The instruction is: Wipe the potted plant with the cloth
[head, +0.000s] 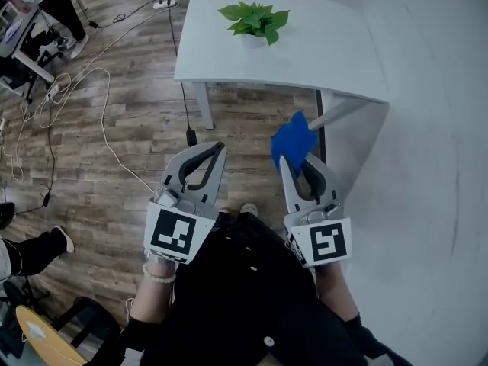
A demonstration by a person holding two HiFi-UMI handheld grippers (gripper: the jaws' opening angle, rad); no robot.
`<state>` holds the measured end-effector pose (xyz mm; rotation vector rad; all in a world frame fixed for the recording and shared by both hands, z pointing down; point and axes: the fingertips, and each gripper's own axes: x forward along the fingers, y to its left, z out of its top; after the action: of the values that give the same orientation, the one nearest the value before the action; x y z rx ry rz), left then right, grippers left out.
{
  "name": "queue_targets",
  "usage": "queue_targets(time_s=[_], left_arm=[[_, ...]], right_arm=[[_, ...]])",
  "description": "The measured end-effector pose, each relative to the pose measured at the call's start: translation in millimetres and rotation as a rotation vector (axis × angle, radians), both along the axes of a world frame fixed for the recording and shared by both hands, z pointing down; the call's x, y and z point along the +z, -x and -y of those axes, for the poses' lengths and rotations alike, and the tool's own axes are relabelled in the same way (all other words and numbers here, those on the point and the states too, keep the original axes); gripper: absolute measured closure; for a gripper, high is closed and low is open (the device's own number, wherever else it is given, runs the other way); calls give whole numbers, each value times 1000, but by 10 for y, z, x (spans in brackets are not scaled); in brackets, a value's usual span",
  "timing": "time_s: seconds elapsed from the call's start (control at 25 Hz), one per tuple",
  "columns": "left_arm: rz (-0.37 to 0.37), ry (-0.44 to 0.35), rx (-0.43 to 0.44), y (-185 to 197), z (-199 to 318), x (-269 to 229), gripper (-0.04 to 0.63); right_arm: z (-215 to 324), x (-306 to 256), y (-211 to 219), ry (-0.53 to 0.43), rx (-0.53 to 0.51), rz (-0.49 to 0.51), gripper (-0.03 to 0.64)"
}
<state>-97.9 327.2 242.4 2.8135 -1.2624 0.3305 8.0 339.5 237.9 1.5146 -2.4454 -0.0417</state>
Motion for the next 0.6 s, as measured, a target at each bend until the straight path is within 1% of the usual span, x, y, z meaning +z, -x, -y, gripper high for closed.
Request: queue_targets(time_s=[0.16,0.4,0.6], left_arm=[[-5,-12,0,124,-34,-29,581],[-9,-25,-3,292,-70,-11,581],[0,-25,-4,295,-42,17,581]], right_arm=[[-53,-30,112,2,4,-11,532],[-94,-21,220,-24,22,-2,532],[-89,10,192,-18,24,-7,532]])
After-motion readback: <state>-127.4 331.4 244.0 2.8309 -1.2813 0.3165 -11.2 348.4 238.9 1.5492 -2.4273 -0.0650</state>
